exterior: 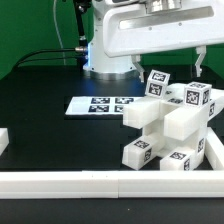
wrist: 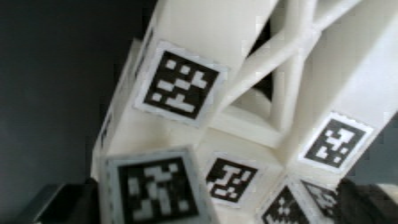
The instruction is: Assemble chair
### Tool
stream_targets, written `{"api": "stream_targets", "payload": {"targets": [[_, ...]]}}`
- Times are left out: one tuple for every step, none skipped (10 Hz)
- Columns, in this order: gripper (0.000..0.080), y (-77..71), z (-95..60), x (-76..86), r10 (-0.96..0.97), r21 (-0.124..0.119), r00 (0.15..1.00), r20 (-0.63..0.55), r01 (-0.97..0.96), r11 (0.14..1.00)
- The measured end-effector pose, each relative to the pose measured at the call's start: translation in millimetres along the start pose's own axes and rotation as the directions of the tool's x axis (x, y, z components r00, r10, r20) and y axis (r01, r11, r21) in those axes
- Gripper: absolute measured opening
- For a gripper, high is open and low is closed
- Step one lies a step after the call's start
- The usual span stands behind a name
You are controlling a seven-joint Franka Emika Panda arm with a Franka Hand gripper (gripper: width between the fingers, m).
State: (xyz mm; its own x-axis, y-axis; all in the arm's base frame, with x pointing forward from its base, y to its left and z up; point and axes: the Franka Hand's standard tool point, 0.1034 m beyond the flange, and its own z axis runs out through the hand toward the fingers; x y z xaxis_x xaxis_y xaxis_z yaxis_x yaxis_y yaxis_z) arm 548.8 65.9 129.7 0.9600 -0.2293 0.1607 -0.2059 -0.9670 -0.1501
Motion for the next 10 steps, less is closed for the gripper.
{"api": "stream_targets", "payload": {"targets": [[0.0649,7.6,0.4,-7.5,0.005,0.001,0.997,0.082,-0.005,1.000],[0.0649,12.3,-0.2,-11.3,0.030,0.008,0.991,0.129,-0.031,0.999],[0.0649,12.4,0.0,-9.8,0.028,0.007,0.992,0.122,-0.029,1.000],[0.0649,12.4,0.3,-10.0,0.028,0.006,0.992,0.123,-0.029,1.000],[0.0649,13.3,0.4,-9.9,0.030,0.006,0.992,0.124,-0.031,1.000],[0.0649,16.3,0.1,-6.4,0.047,-0.008,0.988,0.144,-0.046,0.999],[0.0649,16.1,0.5,1.5,0.062,-0.017,0.988,0.142,-0.060,0.998],[0.0649,14.6,2.9,3.5,0.071,-0.026,0.987,0.141,-0.068,0.997],[0.0649,14.2,4.5,2.8,0.075,-0.030,0.987,0.142,-0.071,0.997],[0.0649,15.7,7.2,1.5,0.076,-0.033,0.986,0.145,-0.072,0.997]]}}
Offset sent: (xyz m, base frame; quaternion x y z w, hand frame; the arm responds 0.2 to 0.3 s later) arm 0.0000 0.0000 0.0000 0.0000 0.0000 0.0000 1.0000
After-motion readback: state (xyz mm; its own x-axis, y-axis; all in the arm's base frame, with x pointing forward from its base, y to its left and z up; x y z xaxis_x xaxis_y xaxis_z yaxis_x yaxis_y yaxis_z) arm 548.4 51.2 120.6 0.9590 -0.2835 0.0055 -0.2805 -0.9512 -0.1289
